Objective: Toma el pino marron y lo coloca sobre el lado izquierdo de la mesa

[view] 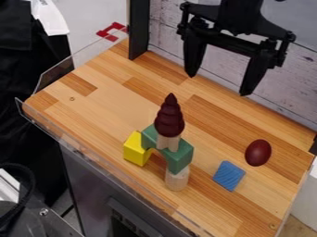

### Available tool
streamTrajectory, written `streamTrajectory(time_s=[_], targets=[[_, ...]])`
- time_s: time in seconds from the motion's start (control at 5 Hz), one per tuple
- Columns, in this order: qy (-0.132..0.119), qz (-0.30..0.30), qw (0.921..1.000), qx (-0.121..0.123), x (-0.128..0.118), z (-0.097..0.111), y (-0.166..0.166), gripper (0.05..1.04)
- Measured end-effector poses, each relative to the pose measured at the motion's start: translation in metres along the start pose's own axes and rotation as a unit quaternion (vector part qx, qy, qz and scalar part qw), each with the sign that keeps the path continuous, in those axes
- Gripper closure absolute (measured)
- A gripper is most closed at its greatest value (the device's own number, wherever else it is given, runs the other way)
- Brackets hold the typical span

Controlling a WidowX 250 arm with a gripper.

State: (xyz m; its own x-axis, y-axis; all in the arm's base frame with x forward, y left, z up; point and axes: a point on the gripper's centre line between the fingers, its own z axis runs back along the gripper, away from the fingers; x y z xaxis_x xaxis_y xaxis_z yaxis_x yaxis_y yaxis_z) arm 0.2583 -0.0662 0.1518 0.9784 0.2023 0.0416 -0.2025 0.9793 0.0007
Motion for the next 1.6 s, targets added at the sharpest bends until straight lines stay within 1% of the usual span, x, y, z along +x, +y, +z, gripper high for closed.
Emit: streamTrajectory(time_s=[0.2,0.4,0.6,0.8,1.0,1.2,1.4,1.6], targets=[[0.011,-0.001,0.9999,0.006,-0.001,-0.007,0.0,0.083],[0.003,0.003,1.0,0.003,0.009,-0.003,0.008,0.083],[-0.013,0.012,0.9998,0.008,0.019,0.002,0.02,0.083],[-0.015,0.014,0.9997,0.012,0.02,0.004,0.028,0.083],[-0.006,0.013,0.9999,-0.004,0.012,0.014,0.032,0.083],[0.017,0.014,0.9997,-0.014,-0.005,0.016,0.034,0.083],[0.027,0.017,0.999,-0.032,-0.016,0.014,0.034,0.083],[0.038,0.022,0.9983,-0.038,-0.019,0.009,0.038,0.083]])
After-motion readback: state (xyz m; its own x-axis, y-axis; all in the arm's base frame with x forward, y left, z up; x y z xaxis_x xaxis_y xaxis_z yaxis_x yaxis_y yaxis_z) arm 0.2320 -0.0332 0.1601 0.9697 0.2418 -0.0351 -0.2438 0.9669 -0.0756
